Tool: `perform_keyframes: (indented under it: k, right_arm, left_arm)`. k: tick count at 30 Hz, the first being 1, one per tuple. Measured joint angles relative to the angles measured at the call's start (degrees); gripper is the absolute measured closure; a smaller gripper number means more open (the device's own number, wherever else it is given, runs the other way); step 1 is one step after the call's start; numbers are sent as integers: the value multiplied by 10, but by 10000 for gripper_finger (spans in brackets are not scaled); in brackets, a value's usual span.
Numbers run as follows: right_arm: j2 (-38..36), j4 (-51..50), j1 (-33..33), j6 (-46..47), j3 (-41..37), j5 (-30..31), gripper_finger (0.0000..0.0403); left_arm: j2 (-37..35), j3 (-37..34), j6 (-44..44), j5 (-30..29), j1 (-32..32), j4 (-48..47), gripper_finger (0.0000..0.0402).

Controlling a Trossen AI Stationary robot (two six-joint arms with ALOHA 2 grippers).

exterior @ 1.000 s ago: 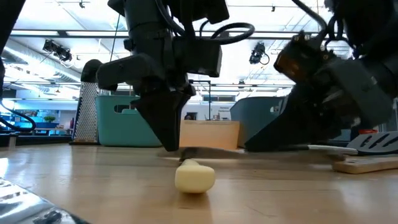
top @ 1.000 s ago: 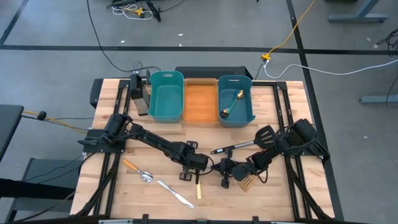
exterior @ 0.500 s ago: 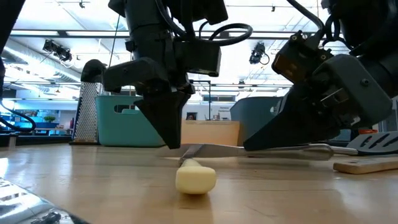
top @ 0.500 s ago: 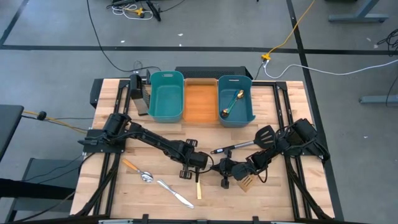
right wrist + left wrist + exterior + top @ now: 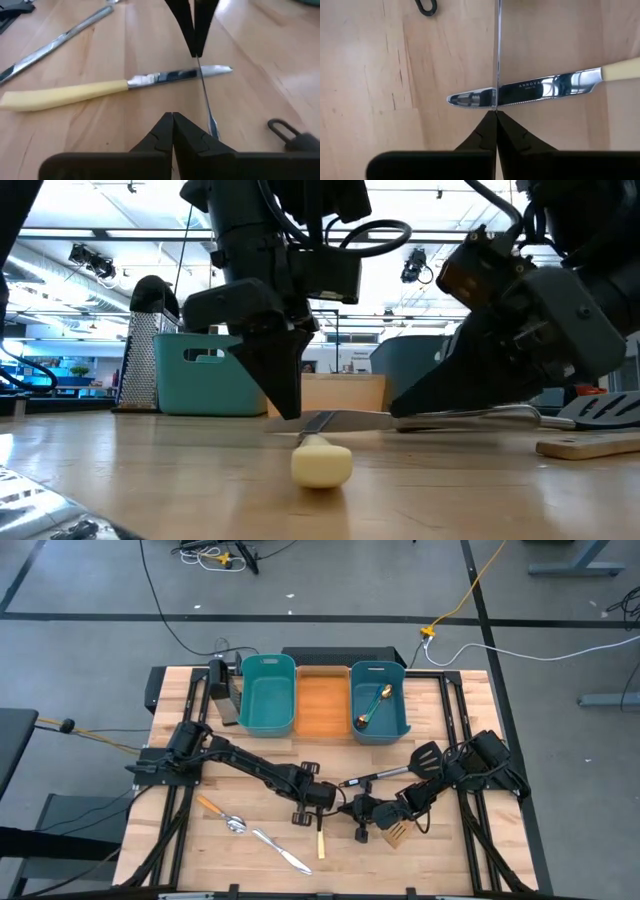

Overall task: Pick & Place Kitchen Items
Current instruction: Put the top silver knife into the orange bin

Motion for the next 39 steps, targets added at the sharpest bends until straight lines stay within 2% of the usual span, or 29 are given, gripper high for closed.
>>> perform_keyframes:
  k: [15,23,35,39]
  right_arm:
    - [-15,55,0,-64,1,1,388]
    - [-66,9,0,-68,1,1,387]
    - [-70,-21,0,-53,0,7,387]
    - [-70,-32,0,-53,0,30,387]
  left_arm:
    - [-3,0,-13,-9,2,-13,401]
    - [-31,-2,-15,-24,2,-43,401]
    - [-67,-1,-18,-41,3,-65,401]
    - [-67,0,-18,-42,3,-64,401]
